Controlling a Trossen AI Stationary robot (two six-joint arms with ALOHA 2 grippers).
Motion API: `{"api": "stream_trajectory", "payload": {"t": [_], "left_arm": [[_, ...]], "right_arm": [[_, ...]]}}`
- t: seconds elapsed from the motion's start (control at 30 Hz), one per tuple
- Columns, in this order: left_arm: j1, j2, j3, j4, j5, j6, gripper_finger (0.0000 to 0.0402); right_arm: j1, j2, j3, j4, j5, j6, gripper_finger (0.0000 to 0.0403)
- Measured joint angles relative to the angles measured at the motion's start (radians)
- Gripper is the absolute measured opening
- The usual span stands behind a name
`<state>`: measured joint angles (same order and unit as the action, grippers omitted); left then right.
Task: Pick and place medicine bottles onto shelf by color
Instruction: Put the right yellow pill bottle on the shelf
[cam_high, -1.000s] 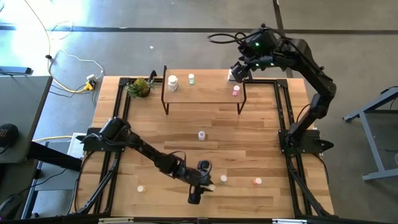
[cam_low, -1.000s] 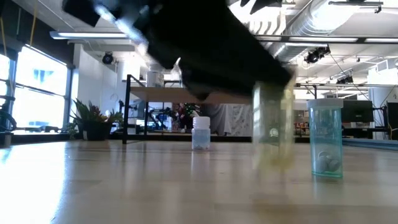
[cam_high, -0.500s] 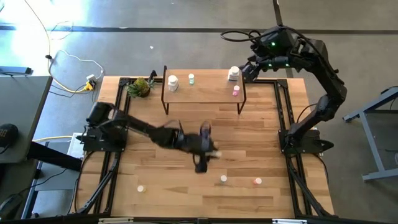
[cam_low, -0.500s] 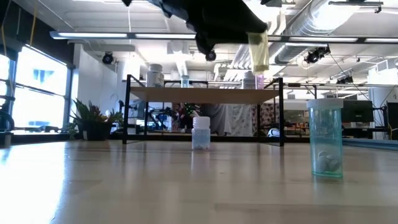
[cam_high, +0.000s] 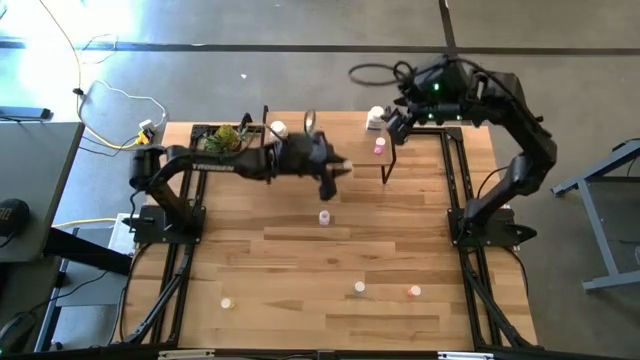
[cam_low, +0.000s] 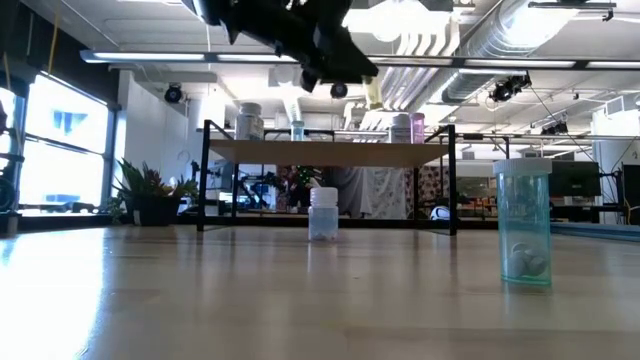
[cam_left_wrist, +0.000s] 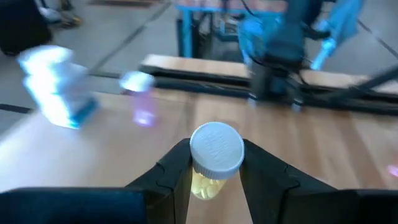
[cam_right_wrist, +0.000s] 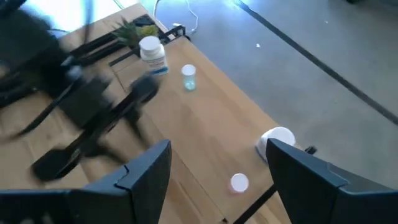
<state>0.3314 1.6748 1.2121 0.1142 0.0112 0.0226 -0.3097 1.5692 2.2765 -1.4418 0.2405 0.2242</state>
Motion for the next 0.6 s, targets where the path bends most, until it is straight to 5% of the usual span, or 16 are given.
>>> {"api": "stream_trajectory", "payload": {"t": [0.27, 0.6], "left_arm": [[0.149, 0.001, 0.025, 0.019, 0.034, 0.075, 0.0108], [0.28, 0.012, 0.068, -0.06, 0.034, 0.121, 0.0108]], "right_arm": [[0.198, 0.0, 0.0, -0.127, 0.325, 0.132, 0.0254], [0.26, 0.041, 0.0, -0.129, 0.371, 0.307, 0.0254]]}}
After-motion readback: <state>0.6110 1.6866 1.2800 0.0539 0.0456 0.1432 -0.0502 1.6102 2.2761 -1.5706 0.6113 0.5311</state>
